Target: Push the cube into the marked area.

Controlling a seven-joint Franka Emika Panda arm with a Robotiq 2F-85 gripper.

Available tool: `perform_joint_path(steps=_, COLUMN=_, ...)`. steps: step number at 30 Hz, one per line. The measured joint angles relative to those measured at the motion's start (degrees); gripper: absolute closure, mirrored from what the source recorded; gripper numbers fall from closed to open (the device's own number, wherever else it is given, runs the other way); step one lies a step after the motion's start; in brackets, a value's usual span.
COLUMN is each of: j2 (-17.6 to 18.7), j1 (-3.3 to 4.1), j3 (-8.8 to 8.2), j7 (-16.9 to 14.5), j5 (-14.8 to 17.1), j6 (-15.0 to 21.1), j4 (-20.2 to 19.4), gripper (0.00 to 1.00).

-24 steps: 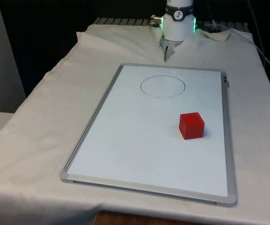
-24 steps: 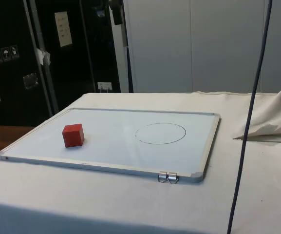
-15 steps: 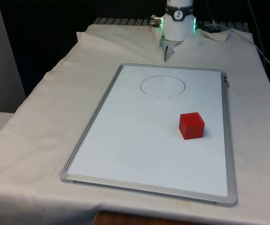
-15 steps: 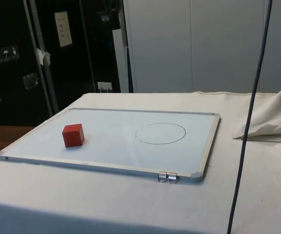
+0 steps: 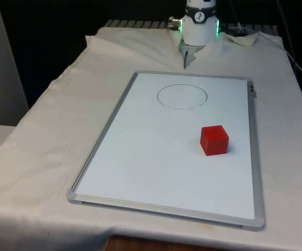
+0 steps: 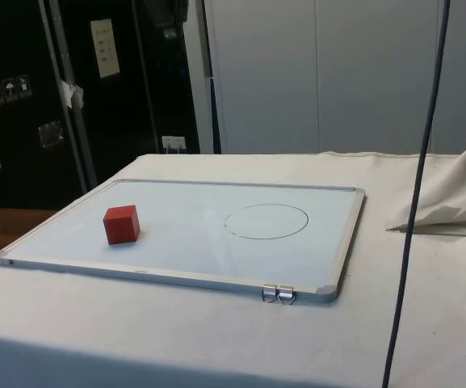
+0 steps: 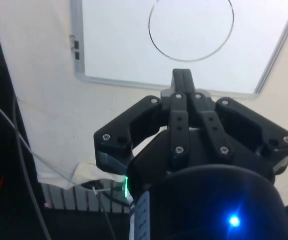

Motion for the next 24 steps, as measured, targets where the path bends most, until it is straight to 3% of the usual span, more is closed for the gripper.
perform_joint_path(steps=9, j2=6.02, j1=0.00, j3=2.23, j7=1.55, j5=0.06, j6=0.17, j4=6.88, gripper=1.00)
perform_joint_path(steps=13, j2=7.28, j1=0.00, j3=2.69, j7=1.89, j5=0.06, j6=0.17, j4=8.19, gripper=1.00)
perform_joint_path(steps=19, j2=12.43, j1=0.00, j3=4.35, j7=3.09, j5=0.00, j6=0.34, j4=13.98, gripper=1.00)
perform_joint_path(steps=24, j2=14.27, j1=0.06, j3=4.93, j7=3.55, j5=-0.06, j6=0.34, j4=16.10, gripper=1.00)
